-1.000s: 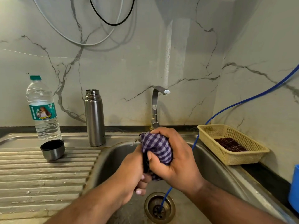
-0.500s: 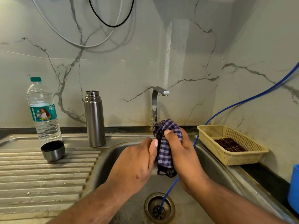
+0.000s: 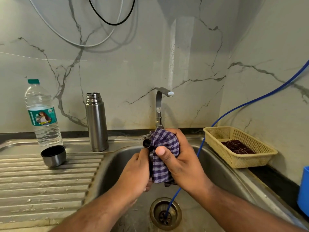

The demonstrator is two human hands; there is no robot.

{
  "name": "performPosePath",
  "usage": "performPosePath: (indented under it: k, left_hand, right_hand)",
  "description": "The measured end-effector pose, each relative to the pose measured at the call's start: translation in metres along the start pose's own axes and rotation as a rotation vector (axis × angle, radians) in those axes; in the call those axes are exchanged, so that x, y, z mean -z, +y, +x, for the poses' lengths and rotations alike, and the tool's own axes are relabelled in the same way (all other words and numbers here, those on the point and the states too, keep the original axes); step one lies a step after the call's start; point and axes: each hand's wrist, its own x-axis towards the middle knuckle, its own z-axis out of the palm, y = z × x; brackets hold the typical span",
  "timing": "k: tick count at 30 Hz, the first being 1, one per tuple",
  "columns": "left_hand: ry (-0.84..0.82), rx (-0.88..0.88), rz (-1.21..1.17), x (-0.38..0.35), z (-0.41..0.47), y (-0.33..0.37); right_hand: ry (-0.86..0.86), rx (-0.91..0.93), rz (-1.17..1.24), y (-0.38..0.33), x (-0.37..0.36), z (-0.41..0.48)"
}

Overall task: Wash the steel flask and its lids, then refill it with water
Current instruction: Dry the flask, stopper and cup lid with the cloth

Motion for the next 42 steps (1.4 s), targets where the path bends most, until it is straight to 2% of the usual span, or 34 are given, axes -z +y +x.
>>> performPosePath:
  k: [5,10,13,16,20,25,28,32,35,37,38,40,42]
  left_hand:
    - [-0.212,0.154,-0.174,0.013,-0.004,0.008]
    - [-0.254,0.170,-0.238,0.025,0.001,0.010]
    - [-0.176,0.105,-0.066,0.021,-0.002,0.009]
    - [-0.047,-0.073,0.219,0.011,-0.004,0.004]
    - [0.118,-0.183,0.371,0.008,0.002,0.003]
    - [0.175,-0.049,0.287,0.004,-0.003,0.002]
    - [0.260,0.076,0.117,0.006,0.003,-0.002]
    - [0.241,0.010,0.152,0.010,-0.002,0.000]
    - [0.305,0.036,-0.052,0.011,-0.002,0.010]
    - [0.171,0.017,0.140,0.009,0.001,0.016]
    - [0.183,-0.060,0.159,0.011,0.002,0.012]
    - [0.072,0.046,-0.064,0.012,0.001,0.012]
    - [0.168,0.089,-0.007,0.010,-0.001,0.002]
  right_hand:
    - [-0.082,-0.009,0.107,-0.008,0.008,0.003]
    - [-0.218,-0.041,0.177,-0.012,0.015,0.003]
    - [-0.207,-0.011,0.041,-0.013,0.013,0.002]
    - [-0.161,0.055,-0.150,-0.010,0.005,-0.003]
    - [-0.072,0.046,-0.097,-0.007,0.001,0.000]
    - [-0.130,0.067,-0.117,-0.007,0.001,0.000]
    - [-0.219,0.073,-0.140,-0.003,0.002,-0.002]
    - [-0.229,0.105,-0.170,-0.001,0.005,-0.001]
    - [-0.194,0.098,-0.139,-0.002,0.004,-0.001]
    - [-0.174,0.088,-0.135,-0.001,0.003,-0.002]
    - [-0.163,0.084,-0.146,-0.002,0.002,-0.001]
    - [-0.164,0.083,-0.196,-0.002,0.004,0.000]
    - [-0.216,0.055,-0.225,-0.003,0.009,0.001]
